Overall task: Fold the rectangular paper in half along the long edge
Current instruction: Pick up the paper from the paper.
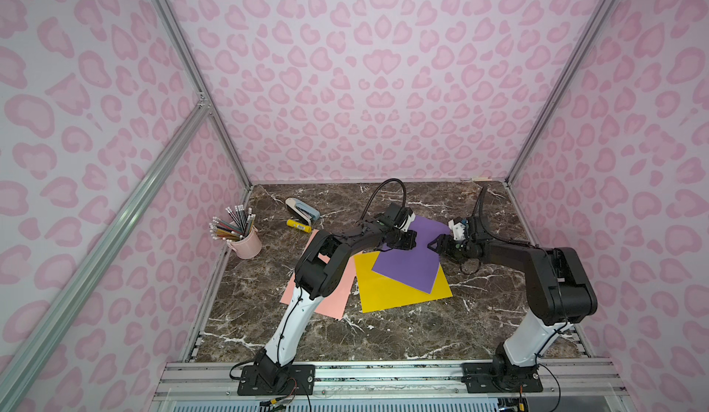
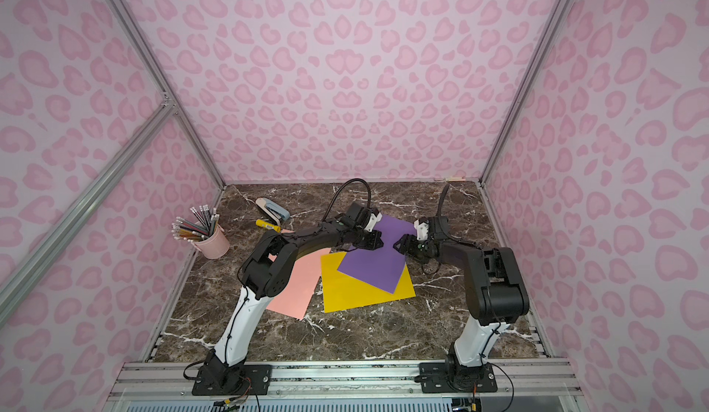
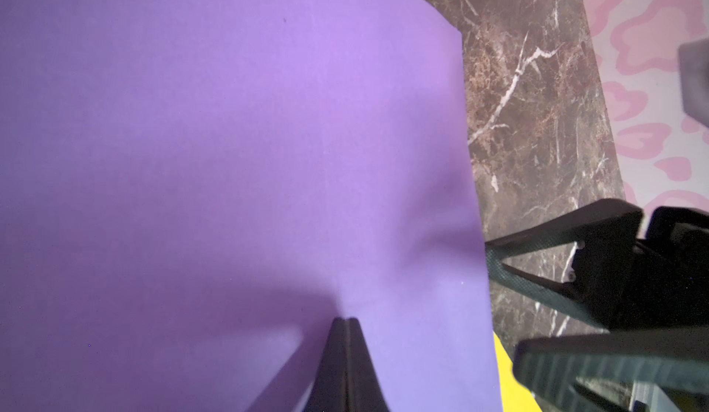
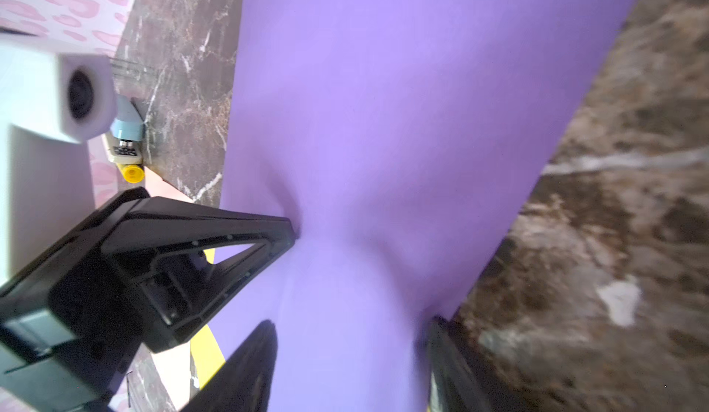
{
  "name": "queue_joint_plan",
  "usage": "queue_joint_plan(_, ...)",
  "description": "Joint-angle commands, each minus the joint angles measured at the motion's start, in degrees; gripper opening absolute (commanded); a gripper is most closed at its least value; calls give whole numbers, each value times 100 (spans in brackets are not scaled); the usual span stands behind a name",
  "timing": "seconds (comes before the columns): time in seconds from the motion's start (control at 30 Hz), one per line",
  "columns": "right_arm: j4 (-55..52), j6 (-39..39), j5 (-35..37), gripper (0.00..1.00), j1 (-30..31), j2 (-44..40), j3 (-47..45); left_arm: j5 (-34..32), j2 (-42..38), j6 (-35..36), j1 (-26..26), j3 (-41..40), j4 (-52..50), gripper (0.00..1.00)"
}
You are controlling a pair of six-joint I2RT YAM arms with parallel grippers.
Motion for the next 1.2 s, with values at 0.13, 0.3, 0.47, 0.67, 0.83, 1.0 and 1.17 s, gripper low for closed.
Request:
queue_joint_plan(0.13, -177, 249, -775, 68, 36, 51, -176, 11, 68, -65, 36, 23, -113, 4)
queue_joint_plan(0.3, 200, 485, -1063, 68, 5, -366, -425, 42, 81, -65, 44, 25, -116, 4)
queue_joint_plan(0.47, -34, 503, -472, 55, 7, -606, -391, 33, 79, -80, 42, 16, -103, 4)
queue_joint_plan(0.67, 102, 681, -325, 44, 19, -500, -295, 34, 74, -64, 44, 16, -106, 4)
queue_joint_plan(0.83, 91, 905, -11, 30, 161, -618, -194, 33, 64, -65, 44, 5, -101, 4)
queue_joint_plan(1.0, 3, 1085, 536, 26, 528, -940, -159, 42, 73, -65, 44, 5, -84, 4)
queue_joint_plan(1.17, -76, 1340, 1056, 26, 860, -1060, -165, 42, 73, -65, 44, 4, -90, 4)
